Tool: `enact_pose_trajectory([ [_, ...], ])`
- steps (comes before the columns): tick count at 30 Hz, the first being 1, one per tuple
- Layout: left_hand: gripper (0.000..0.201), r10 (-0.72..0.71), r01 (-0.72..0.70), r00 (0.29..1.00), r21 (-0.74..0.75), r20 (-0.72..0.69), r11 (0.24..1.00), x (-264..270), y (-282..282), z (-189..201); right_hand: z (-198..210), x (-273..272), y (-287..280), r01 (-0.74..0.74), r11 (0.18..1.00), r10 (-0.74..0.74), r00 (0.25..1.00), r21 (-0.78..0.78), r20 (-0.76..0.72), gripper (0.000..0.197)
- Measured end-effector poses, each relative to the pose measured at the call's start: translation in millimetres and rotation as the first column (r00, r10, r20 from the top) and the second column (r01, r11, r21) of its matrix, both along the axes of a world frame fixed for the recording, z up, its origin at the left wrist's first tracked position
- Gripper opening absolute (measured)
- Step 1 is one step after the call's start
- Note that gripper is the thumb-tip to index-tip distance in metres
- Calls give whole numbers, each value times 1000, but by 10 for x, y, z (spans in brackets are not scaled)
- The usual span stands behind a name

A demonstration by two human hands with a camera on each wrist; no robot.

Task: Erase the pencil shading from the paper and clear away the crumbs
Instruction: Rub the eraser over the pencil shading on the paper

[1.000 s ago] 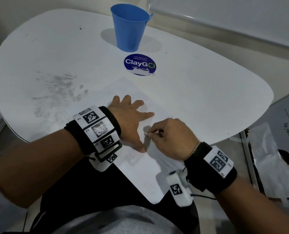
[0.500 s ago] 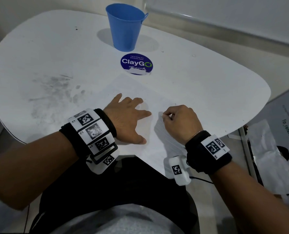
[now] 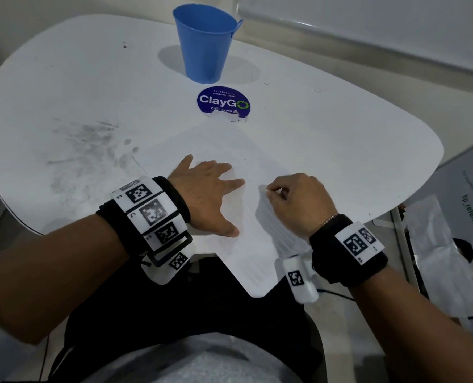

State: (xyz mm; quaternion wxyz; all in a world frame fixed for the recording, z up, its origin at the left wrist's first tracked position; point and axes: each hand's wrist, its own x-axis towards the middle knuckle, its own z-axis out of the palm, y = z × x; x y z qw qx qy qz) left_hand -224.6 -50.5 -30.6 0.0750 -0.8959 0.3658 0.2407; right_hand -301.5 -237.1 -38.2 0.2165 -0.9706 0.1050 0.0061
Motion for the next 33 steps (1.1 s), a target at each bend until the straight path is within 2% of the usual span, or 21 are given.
enact_pose_trajectory([
  [3, 100, 9, -9, 1000, -13, -2, 1000, -5, -2, -2, 34, -70, 169, -121, 991, 124, 990, 49, -69, 17],
  [8, 100, 7, -7, 1000, -24, 0, 1000, 3, 7, -22, 68, 23, 16, 28, 999, -28, 1000, -29, -10, 19],
  [11, 102, 3, -3, 1000, -24, -6, 1000, 15, 8, -41, 56, -72, 193, -120, 993, 121, 989, 23, -88, 17],
  [13, 102, 1, -1, 1000, -20, -8, 1000, 20, 11, -36, 73, -84, 237, -164, 985, 170, 976, 54, -134, 15],
  [18, 101, 4, -4, 1000, -19, -12, 1000, 16, 13, -28, 60, 22, 26, 12, 1000, -11, 999, 7, -46, 17],
  [20, 102, 4, -4, 1000, -31, -8, 1000, 17, 9, -36, 45, -31, 127, -47, 999, 47, 997, -4, -56, 18],
  [23, 103, 2, -3, 1000, -35, -4, 999, 22, 6, -29, 71, -113, 300, -169, 983, 177, 976, 72, -128, 16],
  [29, 102, 3, -3, 1000, -32, -11, 999, 36, 11, -40, 77, -17, 94, -18, 1000, 18, 999, 6, -41, 19],
  [33, 103, -2, 1, 1000, -37, -6, 999, 20, 5, -39, 62, -108, 283, -169, 985, 172, 980, 43, -100, 17],
])
